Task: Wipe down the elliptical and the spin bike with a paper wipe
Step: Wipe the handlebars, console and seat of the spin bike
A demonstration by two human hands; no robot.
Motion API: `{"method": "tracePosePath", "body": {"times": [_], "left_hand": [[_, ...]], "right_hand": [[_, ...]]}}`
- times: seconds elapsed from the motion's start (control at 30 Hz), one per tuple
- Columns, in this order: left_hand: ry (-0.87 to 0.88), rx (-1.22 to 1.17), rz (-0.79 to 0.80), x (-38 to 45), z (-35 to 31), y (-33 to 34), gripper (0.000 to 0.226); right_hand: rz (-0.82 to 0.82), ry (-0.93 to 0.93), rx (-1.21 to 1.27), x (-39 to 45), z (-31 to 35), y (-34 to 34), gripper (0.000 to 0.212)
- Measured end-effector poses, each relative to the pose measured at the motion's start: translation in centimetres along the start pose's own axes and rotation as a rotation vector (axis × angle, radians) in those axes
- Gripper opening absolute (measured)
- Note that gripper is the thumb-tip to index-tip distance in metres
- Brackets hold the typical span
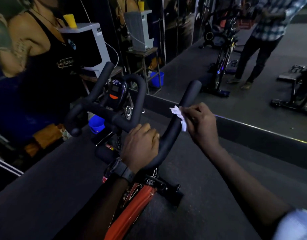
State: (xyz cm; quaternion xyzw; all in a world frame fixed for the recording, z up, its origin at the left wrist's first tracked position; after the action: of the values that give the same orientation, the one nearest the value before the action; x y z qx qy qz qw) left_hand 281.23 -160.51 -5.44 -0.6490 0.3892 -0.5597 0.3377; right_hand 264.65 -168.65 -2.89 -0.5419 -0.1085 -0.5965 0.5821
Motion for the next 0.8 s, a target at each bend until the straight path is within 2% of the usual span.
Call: {"method": "tracePosePath", "body": {"times": [0.13,0.23,0.33,0.4,0.57,0.63,0.73,0.8], "left_hand": [[-0.013,0.030,-0.012,0.0,0.1,0.0,0.027],[-0.009,0.019,-0.016,0.0,0.1,0.0,0.026],[-0.008,0.015,-0.012,0.0,0.1,0.1,0.024],[-0.010,0.016,-0.008,0.0,0.1,0.1,0.024],[-0.013,0.024,-0.012,0.0,0.2,0.2,0.025],[-0.012,0.031,-0.007,0.1,0.2,0.3,0.026],[-0.011,0.036,0.007,0.2,0.1,0.2,0.029],[-0.012,0.028,0.008,0.1,0.1,0.2,0.029]], "right_hand": [[0.089,-0.003,0.142,-8.2,4.3,2.4,0.026],[0.129,-0.063,0.159,-7.8,3.5,1.9,0.027],[-0.060,0.120,0.141,-3.6,-0.4,0.4,0.017],[-0.154,0.258,0.187,-4.2,-0.6,0.6,0.011],[-0.052,0.320,0.384,-11.2,4.4,2.9,0.011],[-0.108,0.365,0.382,-9.1,2.3,2.5,0.014],[-0.224,0.567,0.336,-5.8,-2.1,2.1,0.014],[-0.239,0.636,0.401,-7.1,-1.3,3.0,0.013]]}}
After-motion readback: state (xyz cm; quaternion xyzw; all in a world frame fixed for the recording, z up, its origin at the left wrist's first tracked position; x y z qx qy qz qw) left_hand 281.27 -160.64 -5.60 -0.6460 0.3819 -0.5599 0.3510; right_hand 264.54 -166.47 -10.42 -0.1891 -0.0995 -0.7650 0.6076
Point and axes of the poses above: each hand's wrist, its own x-axis towards the middle knuckle, its own y-axis out of the palm, z = x × y, the point moved 7 cm from there along x, towards the middle knuckle, and after that the axes turned 4 degrees about -y, right-handed, at the moved point
